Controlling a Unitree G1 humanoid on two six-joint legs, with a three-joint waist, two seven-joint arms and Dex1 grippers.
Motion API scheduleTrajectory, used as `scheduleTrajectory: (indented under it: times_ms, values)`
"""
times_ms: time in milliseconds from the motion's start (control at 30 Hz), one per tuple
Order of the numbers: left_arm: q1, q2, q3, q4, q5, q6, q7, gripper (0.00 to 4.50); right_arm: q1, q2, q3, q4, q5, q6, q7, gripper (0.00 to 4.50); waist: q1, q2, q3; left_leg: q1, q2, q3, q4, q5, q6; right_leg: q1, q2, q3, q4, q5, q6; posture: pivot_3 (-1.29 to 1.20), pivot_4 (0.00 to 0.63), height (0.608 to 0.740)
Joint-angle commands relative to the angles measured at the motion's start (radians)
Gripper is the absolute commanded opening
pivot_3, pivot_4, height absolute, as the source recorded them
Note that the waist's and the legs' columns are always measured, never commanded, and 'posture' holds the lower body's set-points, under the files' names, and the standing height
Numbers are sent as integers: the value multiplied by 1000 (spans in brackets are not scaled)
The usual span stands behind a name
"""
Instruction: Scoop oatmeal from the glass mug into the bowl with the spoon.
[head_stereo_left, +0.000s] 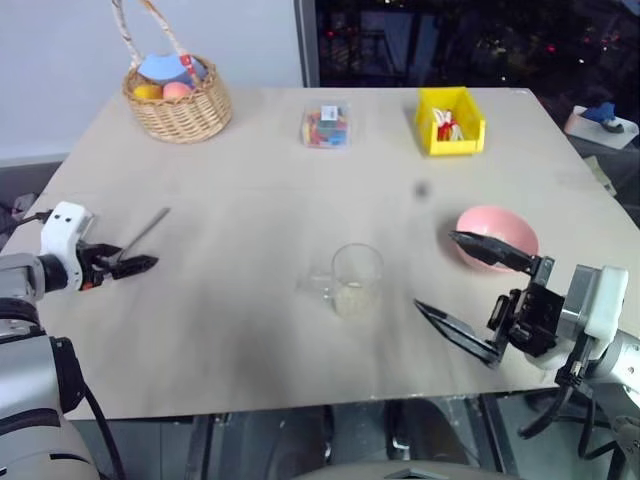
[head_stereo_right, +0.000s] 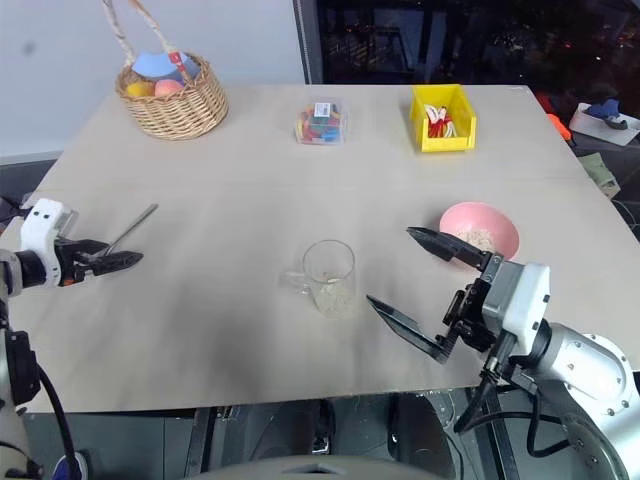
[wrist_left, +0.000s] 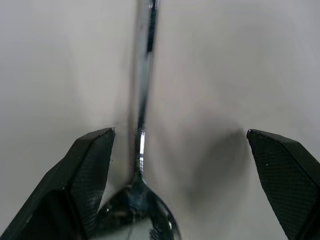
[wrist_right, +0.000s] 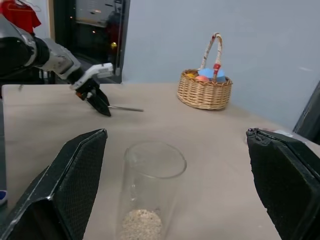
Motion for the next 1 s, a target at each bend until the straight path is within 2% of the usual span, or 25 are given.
scheduleTrajectory:
  times_ms: [33, 100, 167, 200, 333, 500, 533, 700, 800, 900, 1000]
  values:
    - [-1, -25, -17, 18, 23, 2, 62, 4474, 10, -5, -24, -36, 29, -16, 15, 4500, 0, 1, -1, 0, 0, 0, 0, 0, 0, 0, 0, 0, 0, 0, 0, 0, 150, 740]
    - [-4, -31, -14, 21, 21, 9, 78, 4474, 22, -10, -28, -48, 37, -12, 21, 4500, 1, 2, -2, 0, 0, 0, 0, 0, 0, 0, 0, 0, 0, 0, 0, 0, 150, 740]
    - [-3, -34, -13, 23, 22, 13, 88, 3974, 35, -20, -32, -60, 52, -8, 31, 4500, 1, 3, -3, 0, 0, 0, 0, 0, 0, 0, 0, 0, 0, 0, 0, 0, 150, 740]
    - [-3, -35, -13, 24, 21, 15, 90, 3964, 39, -24, -34, -63, 59, -6, 34, 4500, 1, 3, -3, 0, 0, 0, 0, 0, 0, 0, 0, 0, 0, 0, 0, 0, 150, 740]
    - [-6, -48, -2, 22, 7, 26, 74, 2572, 71, -44, -50, -36, 48, -26, 81, 4500, 1, 4, -4, 4, 0, 0, 0, 0, 0, 3, 0, 0, 0, -2, 1, 0, 150, 740]
    - [7, -44, 21, 19, -14, 24, 80, 300, 44, -35, -31, -30, 64, -19, 77, 4500, 0, 3, -4, 6, 2, 1, 0, -1, 1, 6, -1, 1, -1, -3, 0, 0, 150, 740]
    - [18, -43, 26, 17, -18, 18, 78, 81, 47, -36, -21, -16, 43, -27, 92, 4500, 0, 3, -4, 6, 2, 1, 0, -1, 1, 6, -1, 1, -1, -3, 0, 0, 150, 740]
    - [37, -47, 100, -21, -92, -62, 87, 81, -28, -28, 12, 37, 24, 29, 37, 4500, -1, 3, -4, 6, 3, 1, 0, -1, 2, 6, -1, 1, -2, -3, 0, 0, 150, 740]
    - [23, -94, 161, -123, -178, -144, 58, 81, -100, -18, -13, 83, 29, 57, -17, 4500, 5, 0, -3, 5, 4, 1, 0, -1, 2, 6, -1, 0, -2, -3, -1, 0, 150, 740]
    - [42, -223, 207, -446, -321, -139, 38, 81, -252, -30, -27, 108, 62, 153, -120, 4500, 11, -3, -1, 1, 4, -3, 2, -1, 1, 4, -2, -3, -2, -1, -4, 0, 150, 740]
    - [76, -355, 169, -803, -392, -94, 91, 81, -449, -64, 6, 150, 121, 293, -170, 4500, 11, -4, -1, -9, 1, -4, 5, 2, -3, -2, -6, -4, -1, 2, -1, 0, 150, 740]
